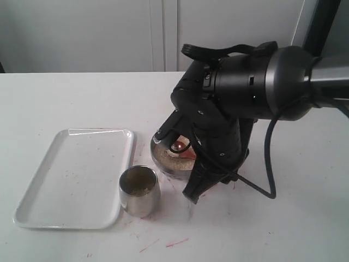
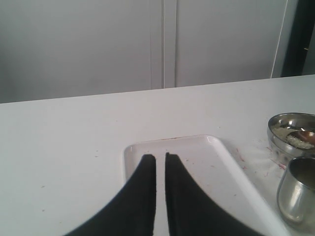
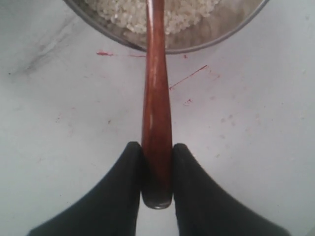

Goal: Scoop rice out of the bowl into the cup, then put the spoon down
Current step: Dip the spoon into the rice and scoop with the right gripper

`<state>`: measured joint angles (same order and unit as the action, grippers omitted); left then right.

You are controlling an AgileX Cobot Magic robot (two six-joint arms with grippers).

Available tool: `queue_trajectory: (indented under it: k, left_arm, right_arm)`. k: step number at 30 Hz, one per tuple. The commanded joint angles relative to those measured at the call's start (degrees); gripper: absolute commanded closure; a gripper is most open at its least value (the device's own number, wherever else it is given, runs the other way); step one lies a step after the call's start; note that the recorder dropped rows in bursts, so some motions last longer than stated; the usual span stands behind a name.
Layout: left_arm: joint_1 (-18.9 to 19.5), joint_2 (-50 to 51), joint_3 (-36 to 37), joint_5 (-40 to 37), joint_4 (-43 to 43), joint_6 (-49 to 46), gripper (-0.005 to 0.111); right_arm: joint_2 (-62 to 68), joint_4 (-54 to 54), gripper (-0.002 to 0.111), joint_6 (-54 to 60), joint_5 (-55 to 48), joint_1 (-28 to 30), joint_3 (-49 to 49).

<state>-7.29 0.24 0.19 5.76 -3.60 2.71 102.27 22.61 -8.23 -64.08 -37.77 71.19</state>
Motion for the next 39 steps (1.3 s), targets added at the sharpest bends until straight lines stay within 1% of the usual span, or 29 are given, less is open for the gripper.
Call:
queue_trajectory:
  k: [1,4,7,15,22,34,39]
  left_arm:
    - [-0.14,-0.24,-0.19,0.25,-0.22,0.12,0.092]
    - [-0.14,-0.24,-0.19,0.25,-0.22,0.12,0.092]
    - [-0.14,-0.24,-0.19,0.25,-0.22,0.12,0.092]
    - [-0.14,-0.24,-0.19,0.25,-0.22,0.12,0.092]
    - [-0.14,-0.24,-0.19,0.25,-0.22,0.12,0.092]
    - [-0.14,-0.24,-0.19,0.25,-0.22,0.12,0.092]
    - [-0.14,-0.24,-0.19,0.25,-0.22,0.12,0.092]
  right_arm:
    - [-0.94,0.52,0.108,-0.65,-1.12,1.28,0.06]
    - [-1.56,1.5,0.108,0.27,-1.74,1.28,0.06]
    - [-1.68,4.69,0.108,0.67,-3.55,1.28,0.06]
    - [-1.81,4.46,0.108,1.9,-3.67,1.17,0.06]
    - [-4.01,-1.24,0.108,1.9,0.2,1.29,0.06]
    - [-4.21,-2.9,0.108,0.43,2.0,1.29,-0.07]
    - [-5.87,-2.91,0.108,-1.22,6.81,1.71,-3.37]
